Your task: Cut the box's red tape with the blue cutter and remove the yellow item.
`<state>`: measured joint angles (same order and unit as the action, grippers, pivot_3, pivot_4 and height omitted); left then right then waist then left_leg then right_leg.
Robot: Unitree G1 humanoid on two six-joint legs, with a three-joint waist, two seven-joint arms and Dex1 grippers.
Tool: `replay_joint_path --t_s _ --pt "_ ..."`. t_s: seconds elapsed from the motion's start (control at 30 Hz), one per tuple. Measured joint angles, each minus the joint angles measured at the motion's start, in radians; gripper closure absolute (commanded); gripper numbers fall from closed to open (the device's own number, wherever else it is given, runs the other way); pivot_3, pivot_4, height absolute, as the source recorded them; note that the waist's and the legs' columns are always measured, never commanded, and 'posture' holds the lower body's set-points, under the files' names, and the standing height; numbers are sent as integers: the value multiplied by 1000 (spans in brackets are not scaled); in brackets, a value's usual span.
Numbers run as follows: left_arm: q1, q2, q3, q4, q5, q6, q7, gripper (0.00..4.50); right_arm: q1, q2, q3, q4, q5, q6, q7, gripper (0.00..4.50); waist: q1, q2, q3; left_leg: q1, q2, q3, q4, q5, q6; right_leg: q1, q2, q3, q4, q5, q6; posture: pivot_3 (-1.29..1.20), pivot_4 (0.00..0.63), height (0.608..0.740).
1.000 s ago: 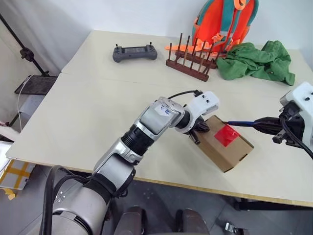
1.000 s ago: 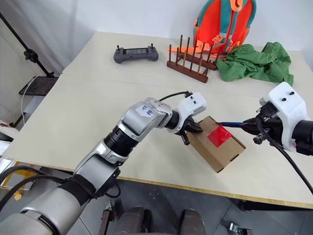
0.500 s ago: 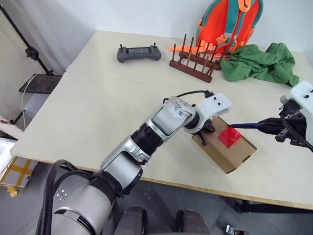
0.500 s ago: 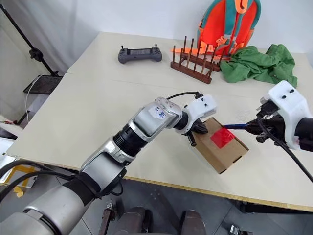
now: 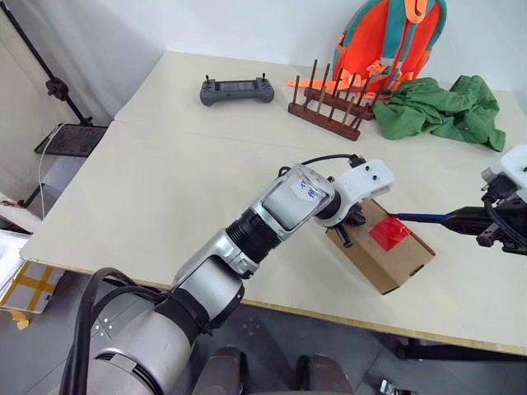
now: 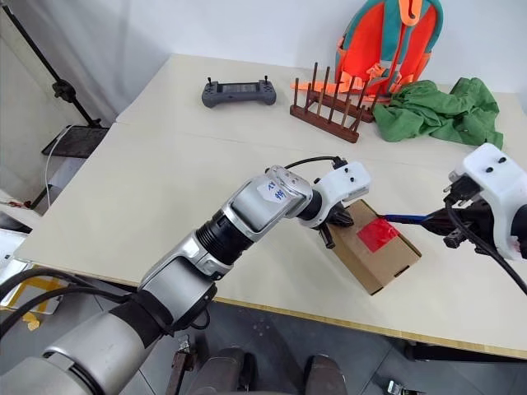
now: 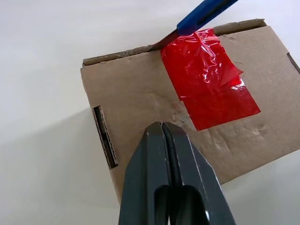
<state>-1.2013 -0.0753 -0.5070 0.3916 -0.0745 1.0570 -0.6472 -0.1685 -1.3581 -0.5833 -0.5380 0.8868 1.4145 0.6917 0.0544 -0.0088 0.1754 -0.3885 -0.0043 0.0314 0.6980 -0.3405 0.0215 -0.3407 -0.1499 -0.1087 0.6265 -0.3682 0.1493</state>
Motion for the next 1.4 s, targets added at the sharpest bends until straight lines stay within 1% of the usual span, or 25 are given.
replay_joint_path --t_s 0.6,0.83,1.07,1.17,1.4 --pt "4 0 10 -25 0 26 6 4464 -4 -12 -13 -13 -10 20 32 4344 -1 0 0 0 0 0 0 0 0 0 0 0 0 0 0 0 150 740" --pt "9 4 13 -30 0 28 11 4464 -14 15 14 -24 -12 11 5 4344 -3 0 0 0 0 0 0 0 0 0 0 0 0 0 0 0 150 740" --pt "10 3 16 -33 0 34 12 4464 -19 -1 26 -17 -21 24 19 4344 -4 0 0 0 0 0 0 0 0 0 0 0 0 0 0 0 150 740" --pt "10 2 17 -32 0 34 13 4464 -18 -17 12 -21 -21 43 38 4344 -3 0 0 0 0 0 0 0 0 0 0 0 0 0 0 0 150 740" --pt "10 -3 21 -25 0 34 15 4464 50 -23 -55 -46 -41 73 78 4344 -1 0 0 0 0 0 0 0 0 0 0 0 -1 0 0 0 150 740"
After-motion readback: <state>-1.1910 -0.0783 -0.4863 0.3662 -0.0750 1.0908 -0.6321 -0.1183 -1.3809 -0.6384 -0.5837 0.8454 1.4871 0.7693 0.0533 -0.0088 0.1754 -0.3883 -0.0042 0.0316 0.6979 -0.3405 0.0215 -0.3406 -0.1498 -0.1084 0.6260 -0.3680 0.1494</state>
